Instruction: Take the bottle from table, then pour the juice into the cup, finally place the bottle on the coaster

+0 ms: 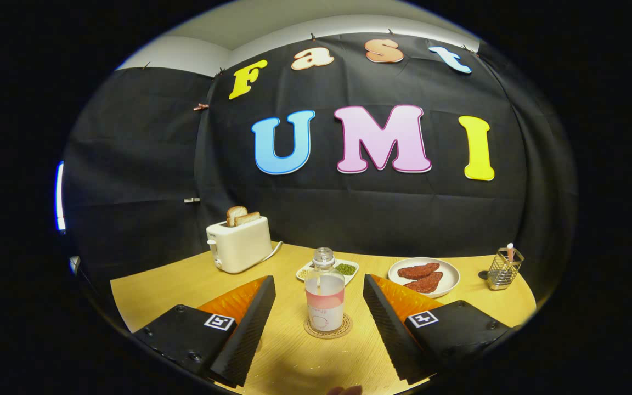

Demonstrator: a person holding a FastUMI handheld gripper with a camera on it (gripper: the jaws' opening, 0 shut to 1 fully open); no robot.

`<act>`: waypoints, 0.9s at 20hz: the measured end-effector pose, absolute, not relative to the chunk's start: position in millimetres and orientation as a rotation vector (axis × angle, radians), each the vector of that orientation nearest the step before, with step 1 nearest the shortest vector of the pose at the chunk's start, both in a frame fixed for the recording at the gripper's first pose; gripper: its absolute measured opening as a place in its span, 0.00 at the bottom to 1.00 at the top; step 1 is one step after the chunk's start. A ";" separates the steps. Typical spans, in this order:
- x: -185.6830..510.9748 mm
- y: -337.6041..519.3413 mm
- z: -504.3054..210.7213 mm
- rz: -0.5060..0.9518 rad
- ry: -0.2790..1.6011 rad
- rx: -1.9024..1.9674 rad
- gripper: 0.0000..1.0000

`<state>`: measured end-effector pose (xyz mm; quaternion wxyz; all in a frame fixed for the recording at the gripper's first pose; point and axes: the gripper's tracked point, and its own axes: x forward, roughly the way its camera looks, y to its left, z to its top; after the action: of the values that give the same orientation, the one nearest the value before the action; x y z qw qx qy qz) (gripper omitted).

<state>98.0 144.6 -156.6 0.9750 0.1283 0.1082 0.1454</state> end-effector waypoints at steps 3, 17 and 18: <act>77.9 135.6 -122.2 0.282 0.183 0.257 0.98; 6.1 107.4 -31.1 0.280 0.078 0.205 0.97; 1.9 107.3 -30.6 0.288 0.079 0.209 0.97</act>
<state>1.9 107.3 -30.6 0.9835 0.1037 0.0392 0.1431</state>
